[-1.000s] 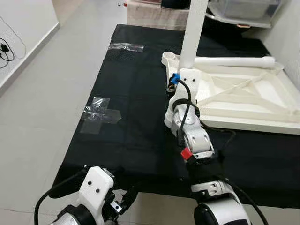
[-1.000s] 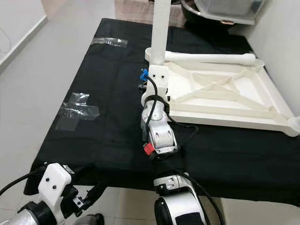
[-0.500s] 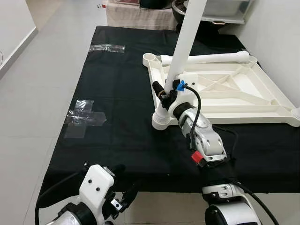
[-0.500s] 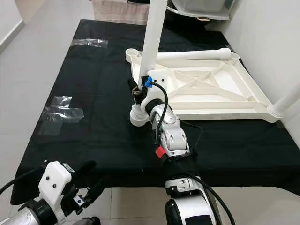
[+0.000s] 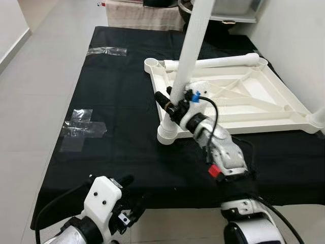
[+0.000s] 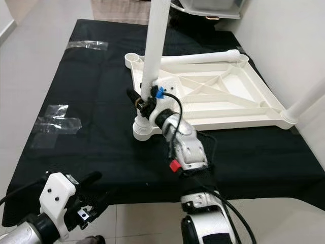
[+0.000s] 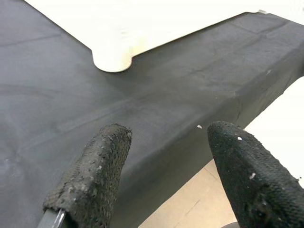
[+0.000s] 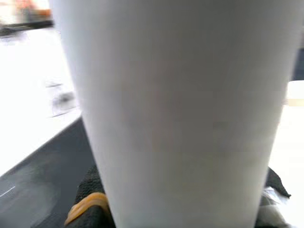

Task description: Building children table

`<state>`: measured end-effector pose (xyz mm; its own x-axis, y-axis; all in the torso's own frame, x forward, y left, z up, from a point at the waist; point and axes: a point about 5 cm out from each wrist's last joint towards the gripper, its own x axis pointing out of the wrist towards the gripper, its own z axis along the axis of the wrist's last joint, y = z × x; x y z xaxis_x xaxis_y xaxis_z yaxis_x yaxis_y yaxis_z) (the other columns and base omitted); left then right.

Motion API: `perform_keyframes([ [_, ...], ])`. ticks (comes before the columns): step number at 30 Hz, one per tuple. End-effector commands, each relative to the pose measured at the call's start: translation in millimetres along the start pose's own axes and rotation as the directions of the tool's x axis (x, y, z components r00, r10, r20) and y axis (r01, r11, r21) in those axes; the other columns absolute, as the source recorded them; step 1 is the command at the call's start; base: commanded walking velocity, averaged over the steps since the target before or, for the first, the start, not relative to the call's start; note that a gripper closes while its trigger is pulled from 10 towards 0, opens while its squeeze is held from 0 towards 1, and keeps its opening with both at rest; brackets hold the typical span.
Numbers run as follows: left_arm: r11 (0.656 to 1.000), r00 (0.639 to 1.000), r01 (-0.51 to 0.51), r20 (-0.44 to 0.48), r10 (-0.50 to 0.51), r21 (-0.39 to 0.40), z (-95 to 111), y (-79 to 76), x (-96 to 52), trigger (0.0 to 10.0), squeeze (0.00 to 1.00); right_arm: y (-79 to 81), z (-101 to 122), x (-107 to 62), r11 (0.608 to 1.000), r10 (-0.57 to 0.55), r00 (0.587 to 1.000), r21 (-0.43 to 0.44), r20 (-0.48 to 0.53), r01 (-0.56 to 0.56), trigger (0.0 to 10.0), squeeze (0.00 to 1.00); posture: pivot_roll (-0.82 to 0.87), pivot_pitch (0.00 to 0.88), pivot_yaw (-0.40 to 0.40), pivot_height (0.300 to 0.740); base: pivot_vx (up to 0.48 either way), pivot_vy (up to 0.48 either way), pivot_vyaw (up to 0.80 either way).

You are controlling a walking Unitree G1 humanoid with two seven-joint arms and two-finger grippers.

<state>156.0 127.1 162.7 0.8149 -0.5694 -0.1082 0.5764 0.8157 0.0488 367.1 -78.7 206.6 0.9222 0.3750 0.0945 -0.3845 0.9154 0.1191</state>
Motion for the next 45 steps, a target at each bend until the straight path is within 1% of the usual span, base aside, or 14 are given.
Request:
perform_keyframes([
  [1,1.0,1.0,-0.001,-0.03,0.001,-0.007,-5.9,0.0,-0.2,10.0,0.0,-30.3,-56.5,-17.5,0.967,-0.241,0.94,0.025,-0.24,0.254,10.0,0.0,0.19,0.206,-0.063,0.74,0.0,0.0,0.0],
  [4,1.0,1.0,-0.002,-0.027,0.002,-0.003,-5.8,1.0,0.8,10.0,0.0,-39.2,-55.0,-23.0,0.933,-0.356,0.906,-0.033,-0.228,0.358,10.0,0.0,0.19,0.205,-0.062,0.74,0.0,0.0,0.0],
  [6,1.0,1.0,-0.015,-0.021,0.015,0.005,-5.2,4.1,2.2,10.0,0.0,-43.5,-51.9,-31.9,0.877,-0.473,0.858,-0.019,-0.2,0.48,10.0,0.0,0.19,0.206,-0.062,0.74,0.0,0.0,0.0],
  [15,1.0,1.0,-0.021,-0.007,0.021,0.006,-3.6,5.5,6.6,10.0,0.0,-32.7,-50.3,-47.3,0.728,-0.67,0.719,0.024,-0.186,0.685,10.0,0.0,0.18,0.207,-0.063,0.74,0.0,0.0,0.0],
  [17,1.0,1.0,-0.014,0.007,0.014,-0.003,-2.1,1.3,10.3,10.0,0.0,-23.3,-44.8,-47.8,0.596,-0.793,0.586,-0.015,-0.166,0.802,10.0,0.0,0.18,0.207,-0.061,0.74,0.0,0.0,0.0],
  [18,1.0,1.0,-0.014,0.007,0.014,-0.003,-2.1,1.3,10.3,10.0,0.0,-23.3,-44.8,-47.8,0.596,-0.793,0.586,-0.015,-0.166,0.802,10.0,0.0,0.18,0.207,-0.061,0.74,0.0,0.0,0.0],
  [20,1.0,1.0,-0.01,0.009,0.01,-0.01,-2.9,-2.6,11.9,10.0,0.0,-11.2,-41.1,-45.4,0.533,-0.838,0.526,-0.011,-0.147,0.846,10.0,0.0,0.19,0.205,-0.066,0.74,0.0,0.0,0.0],
  [24,1.0,1.0,-0.006,0.002,0.006,-0.009,-4.8,-3.7,11.4,10.0,0.0,4.6,-37.6,-40.0,0.591,-0.796,0.588,0.03,-0.143,0.806,10.0,0.0,0.19,0.202,-0.069,0.74,0.0,0.0,0.0],
  [26,1.0,1.0,-0.012,0.003,0.012,-0.011,-4.9,-3.1,11.5,10.0,0.0,11.9,-33.8,-35.9,0.656,-0.745,0.655,0.038,-0.124,0.754,10.0,0.0,0.19,0.202,-0.068,0.74,0.0,0.0,0.0],
  [30,1.0,1.0,-0.012,0.001,0.012,-0.012,-6.0,-3.8,11.7,10.0,0.0,14.3,-28.8,-33.7,0.73,-0.678,0.73,0.039,-0.084,0.683,10.0,0.0,0.18,0.2,-0.072,0.74,0.0,0.0,0.0],
  [34,1.0,1.0,-0.01,0.0,0.01,-0.013,-6.9,-4.3,12.2,10.0,0.0,10.4,-29.1,-36.4,0.738,-0.664,0.742,0.079,-0.089,0.67,10.0,0.0,0.18,0.192,-0.072,0.74,0.0,0.0,0.0],
  [39,1.0,1.0,-0.009,-0.002,0.009,-0.01,-7.3,-4.7,12.6,10.0,0.0,-7.5,-30.9,-45.6,0.666,-0.73,0.675,0.115,-0.102,0.737,10.0,0.0,0.18,0.193,-0.072,0.74,0.0,0.0,0.0],
  [43,1.0,1.0,-0.009,-0.004,0.009,-0.01,-7.7,-4.4,12.1,10.0,0.0,-10.9,-26.4,-47.4,0.676,-0.721,0.689,0.144,-0.07,0.723,10.0,0.0,0.18,0.189,-0.069,0.74,0.0,0.0,0.0],
  [45,1.0,1.0,-0.005,-0.006,0.005,-0.008,-8.3,-4.5,12.0,10.0,0.0,-8.5,-26.7,-48.0,0.709,-0.685,0.726,0.171,-0.064,0.684,10.0,0.0,0.17,0.184,-0.066,0.74,0.0,0.0,0.0],
])
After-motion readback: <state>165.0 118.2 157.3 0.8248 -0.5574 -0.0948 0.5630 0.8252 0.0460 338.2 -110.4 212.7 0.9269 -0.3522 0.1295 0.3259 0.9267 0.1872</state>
